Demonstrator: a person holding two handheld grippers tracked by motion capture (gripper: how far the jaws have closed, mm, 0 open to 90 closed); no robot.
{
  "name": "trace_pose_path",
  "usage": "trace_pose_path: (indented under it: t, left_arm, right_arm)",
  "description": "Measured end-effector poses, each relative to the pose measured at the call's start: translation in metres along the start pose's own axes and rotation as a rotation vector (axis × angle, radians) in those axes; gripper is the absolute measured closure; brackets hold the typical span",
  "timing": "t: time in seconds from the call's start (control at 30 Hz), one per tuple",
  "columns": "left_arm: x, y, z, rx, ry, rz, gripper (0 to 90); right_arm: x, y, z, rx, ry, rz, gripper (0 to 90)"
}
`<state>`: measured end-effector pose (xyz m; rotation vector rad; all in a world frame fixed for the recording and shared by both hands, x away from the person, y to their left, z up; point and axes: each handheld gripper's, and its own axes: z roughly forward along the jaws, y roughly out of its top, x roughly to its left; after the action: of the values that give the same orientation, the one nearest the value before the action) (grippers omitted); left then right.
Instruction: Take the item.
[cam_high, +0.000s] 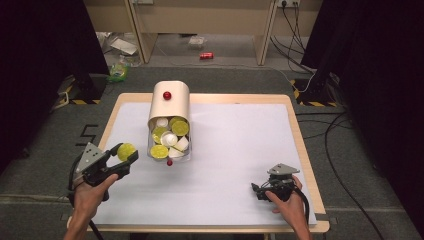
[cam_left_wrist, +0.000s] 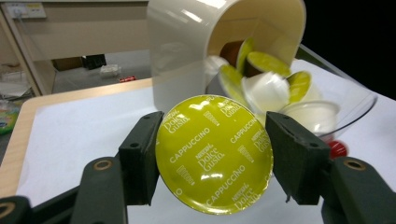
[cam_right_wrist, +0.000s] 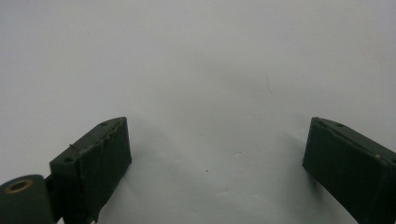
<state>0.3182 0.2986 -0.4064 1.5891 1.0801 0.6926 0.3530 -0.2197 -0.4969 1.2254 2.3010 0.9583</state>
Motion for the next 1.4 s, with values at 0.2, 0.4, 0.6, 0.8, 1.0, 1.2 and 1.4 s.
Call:
trace_pose_path:
  t: [0.2,0.4,0.6,0.8,1.0,1.2,1.4]
  left_arm:
    - [0.011,-0.024,0.001,-0.008,0.027,-0.029,39.0]
    - [0.017,-0.037,0.004,-0.016,0.051,-0.036,39.0]
    - [0.019,-0.051,0.010,0.013,0.063,-0.022,39.0]
    - [0.022,-0.064,0.017,0.057,0.072,-0.026,38.9]
    - [0.024,-0.072,0.019,0.097,0.082,-0.023,38.9]
    - [0.026,-0.079,0.023,0.163,0.075,-0.039,38.9]
    - [0.028,-0.087,0.025,0.199,0.090,-0.050,38.9]
  right_arm:
    - [0.000,0.000,0.000,0.001,0.000,-0.001,7.7]
    - [0.000,0.000,0.000,0.001,-0.001,-0.001,7.8]
    - [0.000,0.000,0.000,0.000,0.000,-0.001,7.8]
    - [0.000,0.000,0.000,0.001,0.000,-0.001,7.7]
    - [0.000,0.000,0.000,0.000,0.000,-0.001,7.8]
    - [0.000,0.000,0.000,0.000,-0.001,-0.002,7.8]
    - [0.000,0.000,0.000,0.001,0.000,-0.002,7.7]
